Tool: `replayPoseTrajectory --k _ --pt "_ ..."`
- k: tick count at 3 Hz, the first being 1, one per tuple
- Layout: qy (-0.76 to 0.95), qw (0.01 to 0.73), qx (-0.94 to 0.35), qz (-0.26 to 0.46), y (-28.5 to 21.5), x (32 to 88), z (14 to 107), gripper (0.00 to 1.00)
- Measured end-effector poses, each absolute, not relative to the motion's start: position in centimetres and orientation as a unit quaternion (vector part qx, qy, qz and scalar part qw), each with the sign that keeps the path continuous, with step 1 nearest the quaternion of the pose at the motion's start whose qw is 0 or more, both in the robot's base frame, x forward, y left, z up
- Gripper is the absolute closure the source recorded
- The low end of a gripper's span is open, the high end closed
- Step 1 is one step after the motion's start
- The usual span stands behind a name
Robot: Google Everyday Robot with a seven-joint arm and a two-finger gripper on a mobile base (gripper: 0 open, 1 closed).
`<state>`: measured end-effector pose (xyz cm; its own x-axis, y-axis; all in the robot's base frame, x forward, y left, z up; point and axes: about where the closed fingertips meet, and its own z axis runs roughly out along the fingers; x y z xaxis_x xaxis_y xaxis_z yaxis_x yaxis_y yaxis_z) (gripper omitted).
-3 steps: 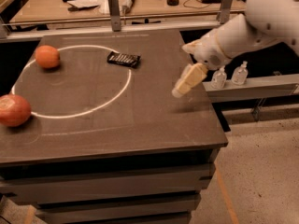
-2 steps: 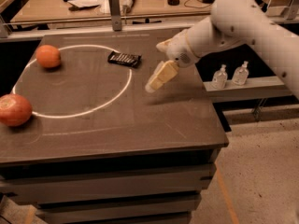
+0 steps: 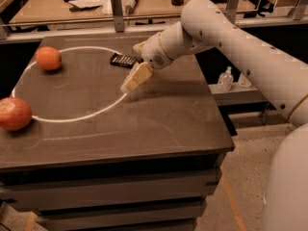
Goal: Move rxbar chocolate near apple
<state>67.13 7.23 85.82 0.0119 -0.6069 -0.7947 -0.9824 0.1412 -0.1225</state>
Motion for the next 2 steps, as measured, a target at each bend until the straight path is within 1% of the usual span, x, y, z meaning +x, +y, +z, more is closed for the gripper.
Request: replayPoseTrajectory --k 2 --pt "0.688 0.412 -0.55 0.232 5.9 71.9 85.4 0.0"
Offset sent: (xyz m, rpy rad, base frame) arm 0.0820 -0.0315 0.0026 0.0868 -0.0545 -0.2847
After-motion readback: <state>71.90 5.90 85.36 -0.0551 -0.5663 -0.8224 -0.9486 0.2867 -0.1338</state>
